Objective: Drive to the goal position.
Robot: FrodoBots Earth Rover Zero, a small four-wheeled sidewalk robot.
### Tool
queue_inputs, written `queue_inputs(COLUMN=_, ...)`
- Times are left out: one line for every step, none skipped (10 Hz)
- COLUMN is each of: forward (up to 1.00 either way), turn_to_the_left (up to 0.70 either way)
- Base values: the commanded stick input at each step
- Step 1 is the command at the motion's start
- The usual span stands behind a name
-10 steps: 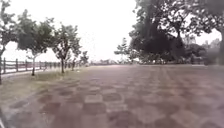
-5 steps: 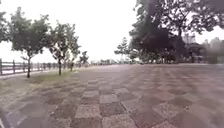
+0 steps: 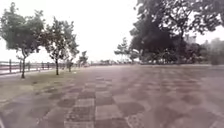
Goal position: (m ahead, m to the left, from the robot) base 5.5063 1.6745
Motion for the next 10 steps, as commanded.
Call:
queue_inputs(forward=1.00, turn_to_the_left=0.00)
queue_inputs(forward=1.00, turn_to_the_left=0.00)
queue_inputs(forward=1.00, turn_to_the_left=0.00)
queue_inputs(forward=1.00, turn_to_the_left=0.00)
queue_inputs(forward=1.00, turn_to_the_left=0.00)
queue_inputs(forward=1.00, turn_to_the_left=0.00)
queue_inputs(forward=1.00, turn_to_the_left=0.00)
queue_inputs(forward=1.00, turn_to_the_left=0.00)
queue_inputs(forward=1.00, turn_to_the_left=0.00)
queue_inputs(forward=1.00, turn_to_the_left=0.00)
